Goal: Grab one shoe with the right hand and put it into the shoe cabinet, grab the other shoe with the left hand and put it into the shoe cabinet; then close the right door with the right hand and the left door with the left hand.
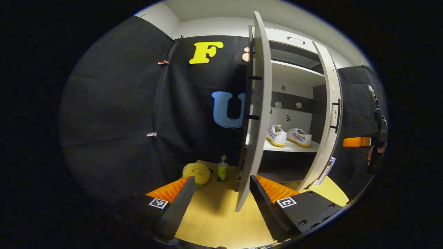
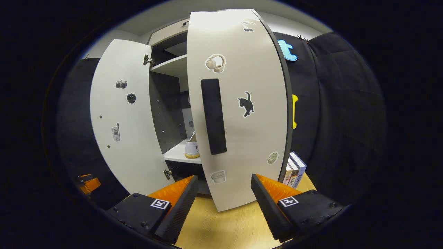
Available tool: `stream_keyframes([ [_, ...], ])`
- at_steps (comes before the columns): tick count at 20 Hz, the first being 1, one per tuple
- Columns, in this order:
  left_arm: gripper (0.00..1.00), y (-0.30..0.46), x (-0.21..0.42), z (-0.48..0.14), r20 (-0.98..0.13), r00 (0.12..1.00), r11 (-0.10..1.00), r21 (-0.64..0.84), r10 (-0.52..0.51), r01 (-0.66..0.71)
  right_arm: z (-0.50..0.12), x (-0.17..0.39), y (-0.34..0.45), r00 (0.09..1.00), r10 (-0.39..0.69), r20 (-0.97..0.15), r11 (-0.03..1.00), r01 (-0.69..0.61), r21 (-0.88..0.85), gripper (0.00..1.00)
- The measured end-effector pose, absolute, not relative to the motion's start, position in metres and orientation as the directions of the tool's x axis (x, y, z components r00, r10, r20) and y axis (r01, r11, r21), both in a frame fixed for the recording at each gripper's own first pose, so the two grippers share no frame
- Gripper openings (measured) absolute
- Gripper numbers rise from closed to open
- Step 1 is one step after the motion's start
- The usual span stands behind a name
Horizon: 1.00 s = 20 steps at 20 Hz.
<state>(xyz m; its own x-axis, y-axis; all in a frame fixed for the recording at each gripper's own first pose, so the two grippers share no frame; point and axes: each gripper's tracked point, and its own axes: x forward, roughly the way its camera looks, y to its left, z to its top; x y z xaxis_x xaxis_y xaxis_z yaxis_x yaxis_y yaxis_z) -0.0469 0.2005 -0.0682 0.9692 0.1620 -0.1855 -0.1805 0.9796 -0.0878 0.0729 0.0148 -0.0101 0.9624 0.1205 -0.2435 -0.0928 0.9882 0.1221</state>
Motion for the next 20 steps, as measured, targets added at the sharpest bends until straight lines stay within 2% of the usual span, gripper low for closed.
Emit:
stream_keyframes([
  [6, 0.95, 0.246, -0.020, -0.047, -0.159, 0.976, 0.987, -0.027, 0.152, -0.158, -0.036, 0.036, 0.016, 0.961, 0.049, -0.273, 0.988, -0.007, 0.153, 0.99],
  [9, 0.95, 0.257, 0.006, -0.016, -0.106, 0.986, 0.992, 0.003, 0.126, -0.127, -0.053, 0.015, 0.010, 0.956, 0.008, -0.293, 0.989, 0.036, 0.144, 0.99],
  [14, 0.96, 0.259, 0.044, 0.033, -0.040, 0.998, 0.998, -0.034, 0.058, -0.059, -0.078, -0.018, 0.007, 0.942, -0.047, -0.333, 0.980, 0.107, 0.165, 0.99],
  [20, 0.95, 0.246, 0.086, 0.066, -0.029, 0.998, 0.993, -0.107, -0.057, 0.054, -0.090, -0.041, 0.006, 0.932, -0.087, -0.352, 0.965, 0.167, 0.203, 0.98],
])
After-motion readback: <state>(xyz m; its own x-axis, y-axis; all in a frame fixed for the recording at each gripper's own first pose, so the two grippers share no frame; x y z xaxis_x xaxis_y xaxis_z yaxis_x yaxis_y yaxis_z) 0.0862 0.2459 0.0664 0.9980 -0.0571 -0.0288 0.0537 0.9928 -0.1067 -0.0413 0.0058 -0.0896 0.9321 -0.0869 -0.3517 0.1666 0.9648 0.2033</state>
